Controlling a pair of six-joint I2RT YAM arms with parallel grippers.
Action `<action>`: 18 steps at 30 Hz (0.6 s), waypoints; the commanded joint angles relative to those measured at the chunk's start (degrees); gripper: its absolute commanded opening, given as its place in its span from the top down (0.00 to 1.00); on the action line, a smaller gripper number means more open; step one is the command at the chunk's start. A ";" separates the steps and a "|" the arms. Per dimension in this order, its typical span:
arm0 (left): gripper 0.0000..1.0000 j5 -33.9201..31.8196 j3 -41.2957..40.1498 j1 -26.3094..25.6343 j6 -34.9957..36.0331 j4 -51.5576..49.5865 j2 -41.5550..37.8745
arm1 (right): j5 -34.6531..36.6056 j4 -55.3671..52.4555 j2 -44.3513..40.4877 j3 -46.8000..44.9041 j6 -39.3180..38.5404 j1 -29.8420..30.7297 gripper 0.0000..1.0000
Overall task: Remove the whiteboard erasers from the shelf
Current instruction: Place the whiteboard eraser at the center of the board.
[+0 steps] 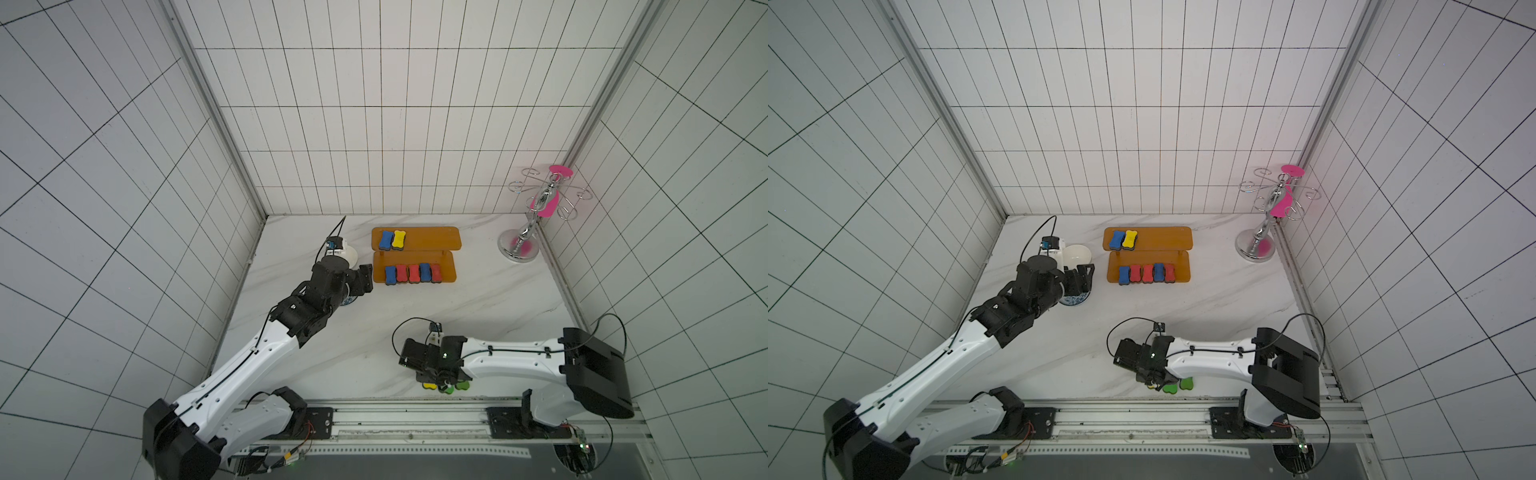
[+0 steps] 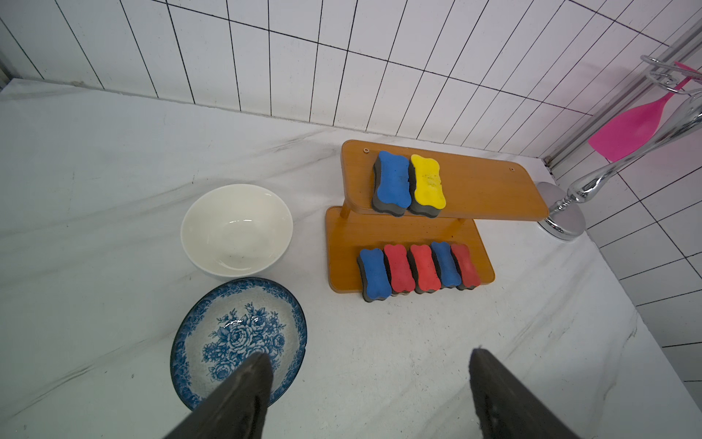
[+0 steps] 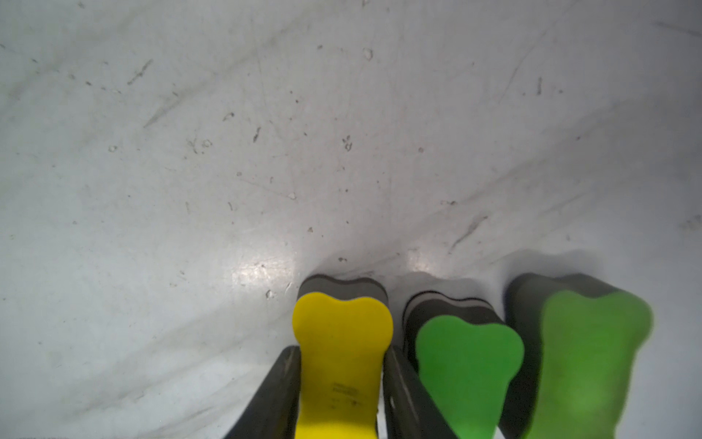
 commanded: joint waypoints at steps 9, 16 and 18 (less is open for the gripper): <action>0.15 -0.56 0.21 -0.04 0.31 0.02 -0.78 | 2.41 -2.72 -0.17 1.84 0.51 1.39 0.63; 0.15 -0.30 0.72 -0.15 0.14 0.02 -0.66 | 4.83 -5.50 -0.63 3.81 -0.15 2.31 0.56; 0.15 -0.31 1.04 -0.16 0.14 -0.08 -0.53 | 5.87 -7.08 -0.26 4.97 -0.15 2.76 0.56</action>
